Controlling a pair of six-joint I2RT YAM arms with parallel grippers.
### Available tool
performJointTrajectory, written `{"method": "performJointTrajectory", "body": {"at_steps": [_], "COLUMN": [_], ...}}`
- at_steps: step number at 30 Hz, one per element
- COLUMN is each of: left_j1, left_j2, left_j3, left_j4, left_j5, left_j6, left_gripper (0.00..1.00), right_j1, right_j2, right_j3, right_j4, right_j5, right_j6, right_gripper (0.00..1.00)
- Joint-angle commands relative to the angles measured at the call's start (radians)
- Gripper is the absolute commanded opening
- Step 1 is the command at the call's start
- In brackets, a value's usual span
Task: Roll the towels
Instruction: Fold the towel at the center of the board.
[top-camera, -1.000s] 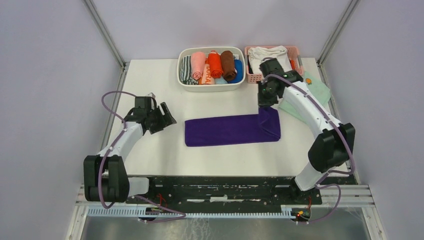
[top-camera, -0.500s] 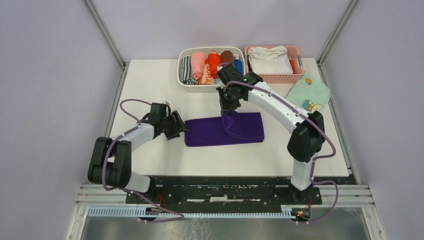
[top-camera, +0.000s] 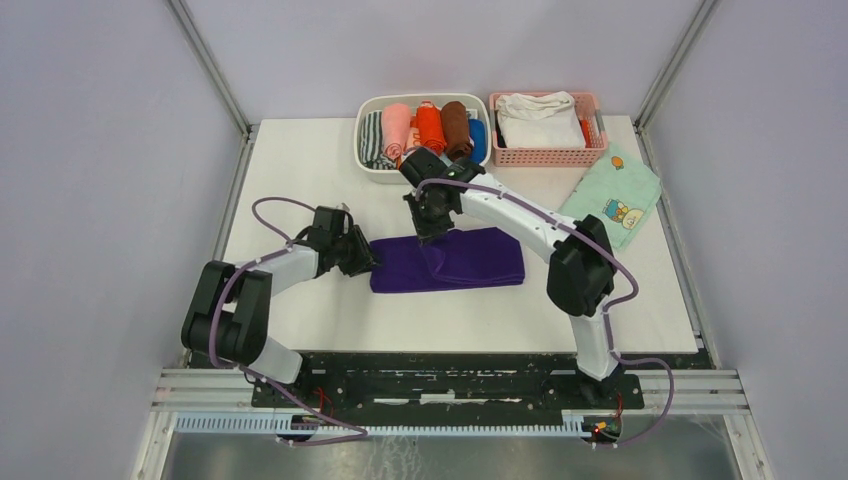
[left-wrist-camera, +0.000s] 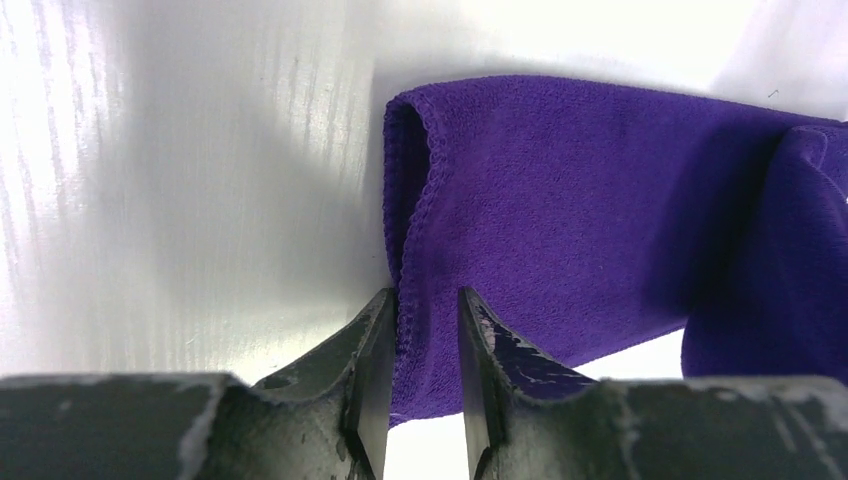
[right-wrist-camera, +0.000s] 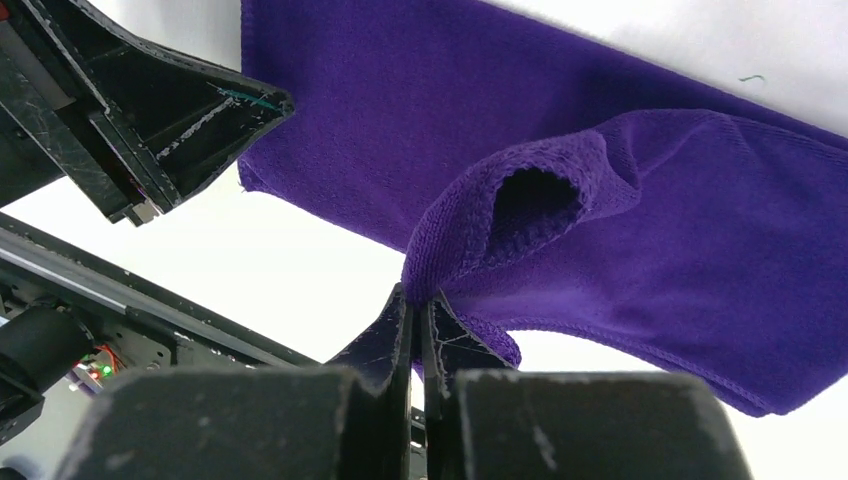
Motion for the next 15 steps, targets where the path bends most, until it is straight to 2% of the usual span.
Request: {"method": "performJointTrajectory", "body": {"at_steps": [1,15], "left_j1": [-0.019,-0.037], "left_j2": [0.027,0.041], "left_j3": [-0.01,-0.009], "left_j4": [0.018,0.017], "left_j5": [-0.042,-0.055], "left_j6": [-0.017,-0.012], "left_gripper": [0.35,0.32], "right_j1": [0.031,0.07], "right_j2": [0.022,0.058], "right_j3": [0.072,0.129], "right_j4": [0.035,0.068], "right_j5": [-0.002,-0.014], "right_j6": [0.004,-0.002], "right_gripper": [0.07,0.07]}}
